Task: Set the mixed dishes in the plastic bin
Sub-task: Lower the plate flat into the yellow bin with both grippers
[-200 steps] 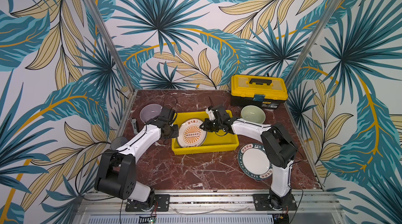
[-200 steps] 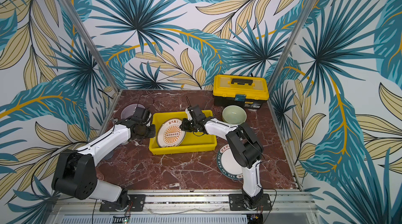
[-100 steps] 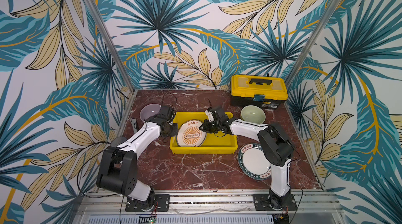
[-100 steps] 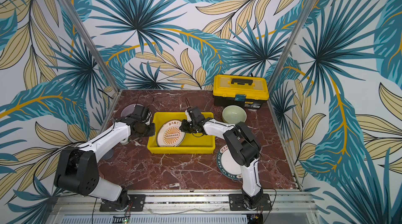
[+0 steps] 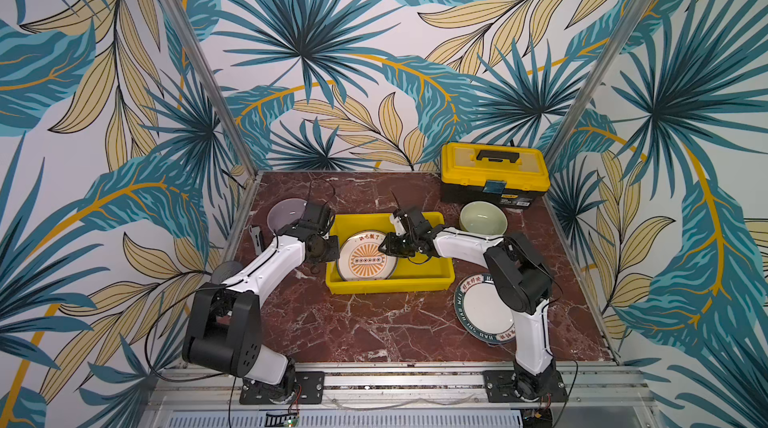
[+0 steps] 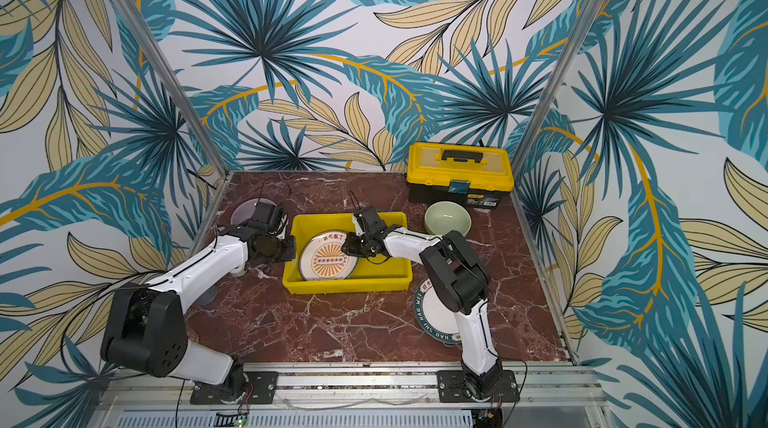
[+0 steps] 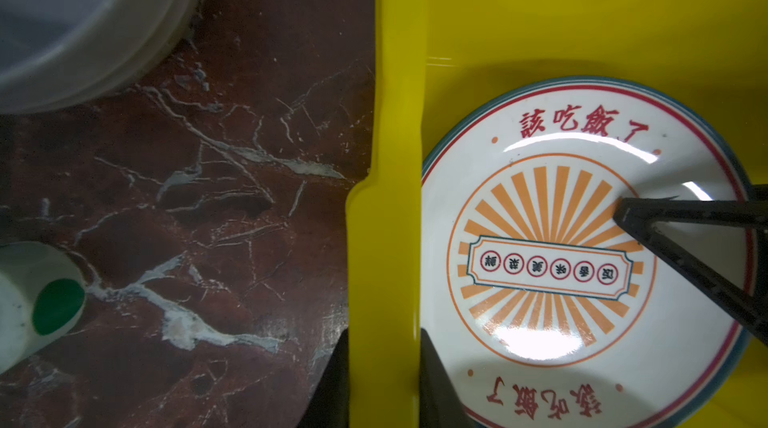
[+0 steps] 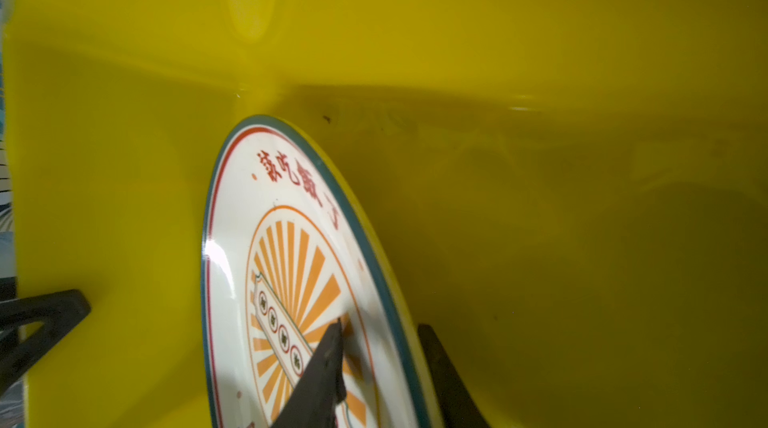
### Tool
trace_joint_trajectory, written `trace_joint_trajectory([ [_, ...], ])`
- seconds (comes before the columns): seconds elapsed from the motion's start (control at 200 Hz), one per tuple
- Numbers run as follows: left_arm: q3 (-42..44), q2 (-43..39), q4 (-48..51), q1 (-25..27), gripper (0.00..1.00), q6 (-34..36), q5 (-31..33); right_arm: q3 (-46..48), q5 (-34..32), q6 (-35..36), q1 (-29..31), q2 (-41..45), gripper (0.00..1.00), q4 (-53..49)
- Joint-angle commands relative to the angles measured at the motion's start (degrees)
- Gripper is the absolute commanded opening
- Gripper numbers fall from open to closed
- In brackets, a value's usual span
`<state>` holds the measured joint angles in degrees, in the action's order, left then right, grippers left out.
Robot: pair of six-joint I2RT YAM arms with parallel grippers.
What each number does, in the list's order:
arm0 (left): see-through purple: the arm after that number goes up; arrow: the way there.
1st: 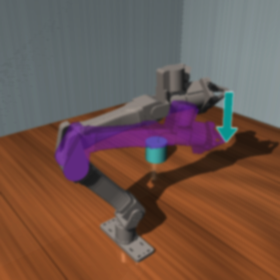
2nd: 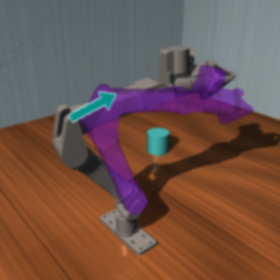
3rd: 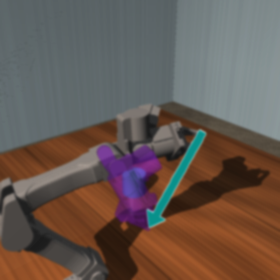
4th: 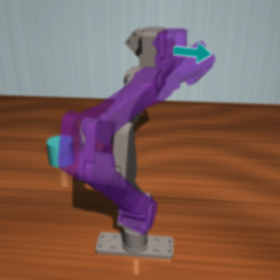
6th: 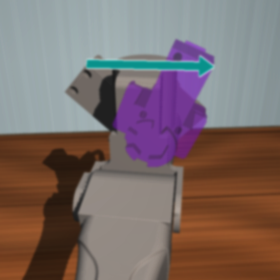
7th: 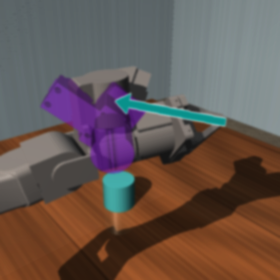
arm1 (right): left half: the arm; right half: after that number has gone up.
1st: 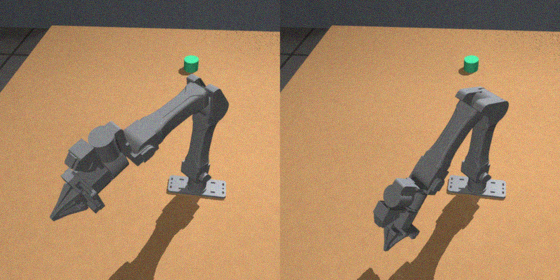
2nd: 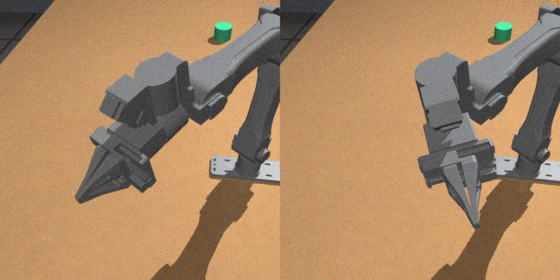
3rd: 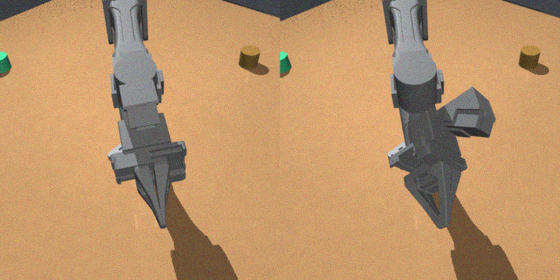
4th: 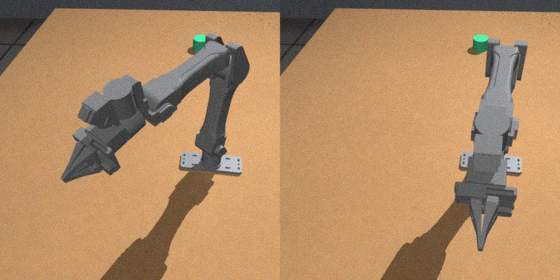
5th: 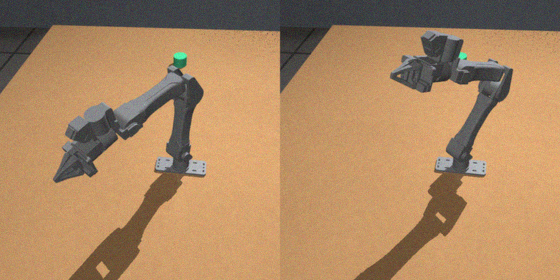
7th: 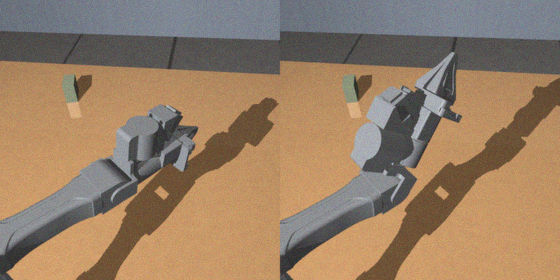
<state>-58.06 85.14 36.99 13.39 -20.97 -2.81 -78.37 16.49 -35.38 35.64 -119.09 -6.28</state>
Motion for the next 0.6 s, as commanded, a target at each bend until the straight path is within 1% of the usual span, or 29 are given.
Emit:
trace_joint_trajectory([
  [0.0,0.93,-1.47,-0.17,-0.12,0.22,-0.54,-2.81,-1.93,-3.88,2.77,0.4,-0.75,0.35,-5.2],
  [0.135,0.79,-1.64,-0.17,-0.17,0.22,-0.41,-2.81,-3.06,-6.34,4.21,0.42,-0.22,0.41,-9.78],
  [0.225,0.63,-1.62,-0.17,-0.13,0.22,-0.24,-2.77,-3.32,-7.55,4.87,0.4,0.25,0.49,-11.25],
  [0.28,0.59,-1.59,-0.17,-0.15,0.22,-0.11,-2.65,-3.36,-8.16,5.18,0.4,0.7,0.52,-11.95],
  [0.481,0.32,-1.45,-0.17,-0.14,0.22,0.16,-2.8,-3.52,-9.44,6.41,0.54,1.86,0.52,-14.21],
  [0.596,0.19,-1.62,-0.04,-0.18,0.22,0.23,-2.82,-3.58,-10.31,7.18,0.5,3.0,0.58,-15.44],
])
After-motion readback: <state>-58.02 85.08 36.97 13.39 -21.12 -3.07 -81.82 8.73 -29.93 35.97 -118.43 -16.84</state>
